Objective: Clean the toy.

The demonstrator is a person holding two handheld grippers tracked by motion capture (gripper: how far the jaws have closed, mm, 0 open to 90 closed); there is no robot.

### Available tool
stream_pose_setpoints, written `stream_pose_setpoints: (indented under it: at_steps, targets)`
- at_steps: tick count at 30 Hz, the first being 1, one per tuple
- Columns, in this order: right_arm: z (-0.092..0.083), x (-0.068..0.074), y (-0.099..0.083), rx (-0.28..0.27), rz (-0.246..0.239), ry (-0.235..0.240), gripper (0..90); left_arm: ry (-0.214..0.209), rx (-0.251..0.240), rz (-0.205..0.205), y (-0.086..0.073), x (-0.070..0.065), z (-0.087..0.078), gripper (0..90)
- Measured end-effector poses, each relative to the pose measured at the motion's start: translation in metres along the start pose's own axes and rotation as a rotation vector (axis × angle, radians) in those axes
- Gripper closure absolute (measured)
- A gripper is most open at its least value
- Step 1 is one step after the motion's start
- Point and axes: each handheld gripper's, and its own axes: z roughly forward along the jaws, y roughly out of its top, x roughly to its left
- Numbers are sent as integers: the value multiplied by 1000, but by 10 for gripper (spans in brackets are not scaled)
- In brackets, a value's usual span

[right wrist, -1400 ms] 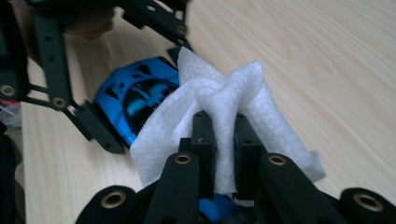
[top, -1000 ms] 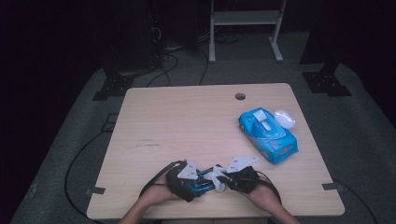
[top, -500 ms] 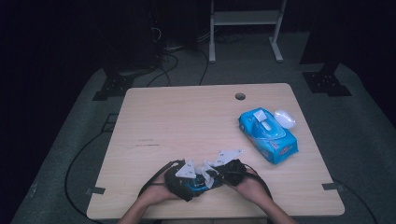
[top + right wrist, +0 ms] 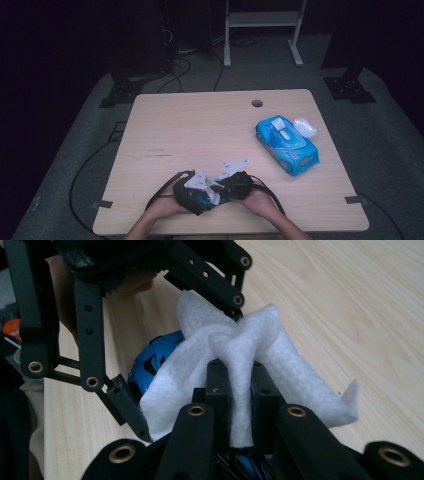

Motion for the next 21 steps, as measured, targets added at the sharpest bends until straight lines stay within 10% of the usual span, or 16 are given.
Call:
stream_pose_setpoints:
  at_steps: [21]
  targets:
    - [-71, -25, -63, -57, 145, -55, 817, 14, 23, -22, 18, -1, 15, 171]
